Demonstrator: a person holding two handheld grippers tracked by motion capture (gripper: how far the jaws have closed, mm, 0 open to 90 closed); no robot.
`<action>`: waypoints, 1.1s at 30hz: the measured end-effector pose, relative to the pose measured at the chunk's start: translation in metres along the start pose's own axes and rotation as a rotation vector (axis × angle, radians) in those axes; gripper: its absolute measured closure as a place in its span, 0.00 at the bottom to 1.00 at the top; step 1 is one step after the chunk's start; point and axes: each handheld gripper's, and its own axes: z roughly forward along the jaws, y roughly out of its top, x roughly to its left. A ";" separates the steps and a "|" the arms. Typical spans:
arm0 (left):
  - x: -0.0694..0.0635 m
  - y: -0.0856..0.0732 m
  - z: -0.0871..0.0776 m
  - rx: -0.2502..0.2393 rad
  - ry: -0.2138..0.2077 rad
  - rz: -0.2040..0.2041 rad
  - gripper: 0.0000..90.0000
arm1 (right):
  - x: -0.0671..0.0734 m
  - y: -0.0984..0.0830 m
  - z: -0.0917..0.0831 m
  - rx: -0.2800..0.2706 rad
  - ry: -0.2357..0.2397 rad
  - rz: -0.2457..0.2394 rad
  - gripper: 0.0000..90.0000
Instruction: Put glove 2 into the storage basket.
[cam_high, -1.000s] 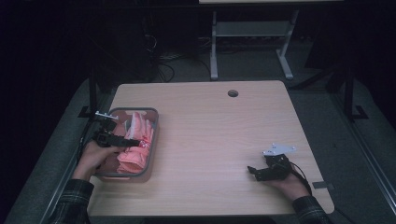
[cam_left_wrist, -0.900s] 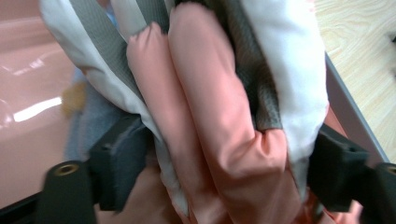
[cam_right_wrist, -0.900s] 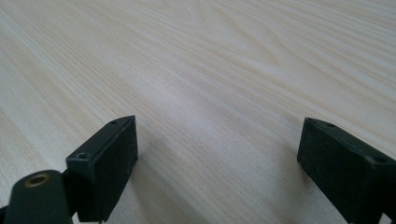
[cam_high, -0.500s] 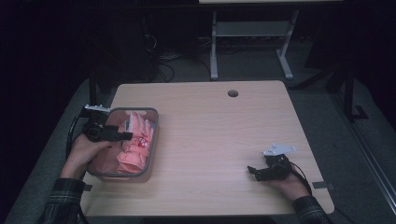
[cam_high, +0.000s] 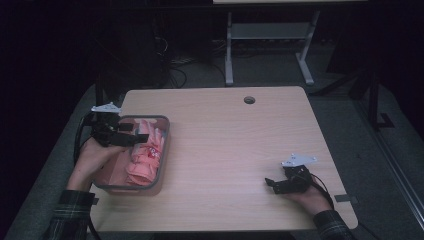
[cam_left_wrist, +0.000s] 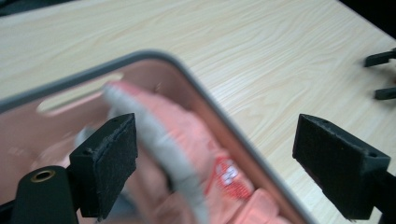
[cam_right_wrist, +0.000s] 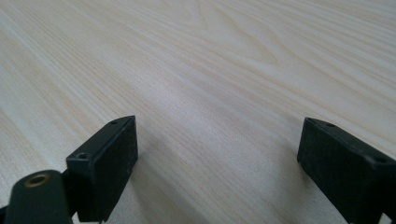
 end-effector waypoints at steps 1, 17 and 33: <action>-0.004 0.002 0.002 -0.005 -0.006 0.010 0.15 | 0.000 0.000 0.000 0.000 0.000 0.000 0.13; -0.064 0.018 0.046 -0.001 -0.098 0.103 0.15 | 0.000 0.000 0.000 -0.002 0.001 -0.005 0.13; -0.117 -0.001 0.096 0.048 -0.163 0.176 0.15 | 0.000 0.000 0.000 0.000 0.008 -0.015 0.13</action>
